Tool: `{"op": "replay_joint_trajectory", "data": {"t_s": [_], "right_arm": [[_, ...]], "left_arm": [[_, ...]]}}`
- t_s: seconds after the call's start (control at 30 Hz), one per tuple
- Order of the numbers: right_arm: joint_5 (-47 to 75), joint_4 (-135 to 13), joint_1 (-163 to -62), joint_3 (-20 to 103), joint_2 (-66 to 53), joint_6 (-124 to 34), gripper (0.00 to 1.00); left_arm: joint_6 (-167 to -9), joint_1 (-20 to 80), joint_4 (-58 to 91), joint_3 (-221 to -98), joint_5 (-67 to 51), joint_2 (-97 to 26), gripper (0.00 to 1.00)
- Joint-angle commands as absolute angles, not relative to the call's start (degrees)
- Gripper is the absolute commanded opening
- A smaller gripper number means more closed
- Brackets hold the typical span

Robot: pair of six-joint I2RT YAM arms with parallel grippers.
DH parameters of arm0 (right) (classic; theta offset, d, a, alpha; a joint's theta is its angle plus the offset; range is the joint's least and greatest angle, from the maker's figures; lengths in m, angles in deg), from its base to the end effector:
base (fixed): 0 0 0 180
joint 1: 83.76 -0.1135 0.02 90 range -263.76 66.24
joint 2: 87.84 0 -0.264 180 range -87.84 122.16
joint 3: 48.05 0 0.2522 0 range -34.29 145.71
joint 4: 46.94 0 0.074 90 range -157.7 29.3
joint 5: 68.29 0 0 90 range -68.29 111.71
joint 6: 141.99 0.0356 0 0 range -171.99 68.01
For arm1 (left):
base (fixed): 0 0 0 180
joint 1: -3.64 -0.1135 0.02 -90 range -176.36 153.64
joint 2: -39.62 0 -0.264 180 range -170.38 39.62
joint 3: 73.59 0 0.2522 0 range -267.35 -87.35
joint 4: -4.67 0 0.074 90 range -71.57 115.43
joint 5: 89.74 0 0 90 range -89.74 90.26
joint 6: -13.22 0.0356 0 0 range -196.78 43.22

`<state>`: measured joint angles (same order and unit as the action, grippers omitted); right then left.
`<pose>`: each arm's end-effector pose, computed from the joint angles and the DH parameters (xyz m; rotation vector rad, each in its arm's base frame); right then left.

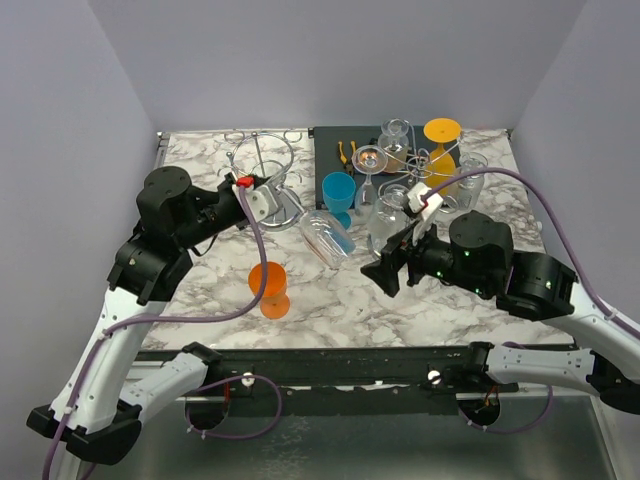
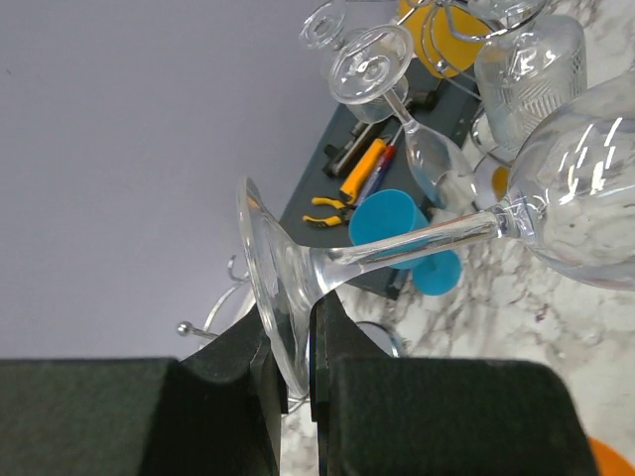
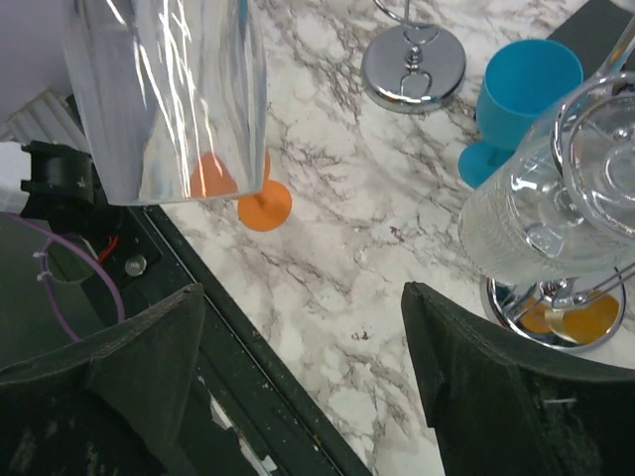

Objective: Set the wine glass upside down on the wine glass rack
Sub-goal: Turn the wine glass upside down at the wine rack.

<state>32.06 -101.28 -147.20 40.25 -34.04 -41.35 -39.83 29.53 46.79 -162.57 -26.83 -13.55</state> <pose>0.0837 0.1532 0.4324 -0.7637 1.8202 0.6909 0.1471 -0.0894 0.4608 1.1549 1.2130 -0.2513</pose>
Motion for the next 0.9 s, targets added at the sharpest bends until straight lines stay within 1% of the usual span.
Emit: {"op": "replay_joint_trajectory", "data": {"t_s": [0.0, 0.13, 0.23, 0.3, 0.37, 0.4, 0.63, 0.87], "right_arm": [[34.2, -107.4, -147.7, 42.1, -34.5, -39.9, 0.87], [37.1, -107.0, -147.7, 44.4, -35.0, -39.8, 0.87], [38.6, -103.7, -147.7, 44.8, -36.1, -39.8, 0.87], [38.4, -100.9, -147.7, 44.4, -36.7, -39.8, 0.89], [36.6, -97.6, -147.7, 43.5, -37.0, -39.5, 0.94], [34.9, -95.8, -147.7, 42.8, -36.8, -39.3, 0.99], [25.1, -81.1, -147.7, 35.4, -31.5, -39.8, 1.0], [17.0, -58.9, -147.7, 24.7, -28.8, -40.6, 1.0]], "left_arm": [[-28.5, 29.6, 42.2, -162.0, -30.8, -10.7, 0.0], [-22.5, 29.7, 41.5, -160.9, -33.8, -9.7, 0.0], [-16.9, 29.7, 41.4, -159.4, -37.3, -8.6, 0.0], [-12.4, 29.7, 41.4, -158.1, -39.6, -7.6, 0.0], [-7.7, 29.7, 41.1, -156.6, -41.6, -6.7, 0.0], [-5.8, 29.7, 41.0, -156.1, -42.3, -6.2, 0.0], [2.3, 29.7, 39.1, -153.0, -46.0, -3.8, 0.0], [4.9, 29.7, 39.0, -151.5, -46.8, -2.5, 0.0]]}}
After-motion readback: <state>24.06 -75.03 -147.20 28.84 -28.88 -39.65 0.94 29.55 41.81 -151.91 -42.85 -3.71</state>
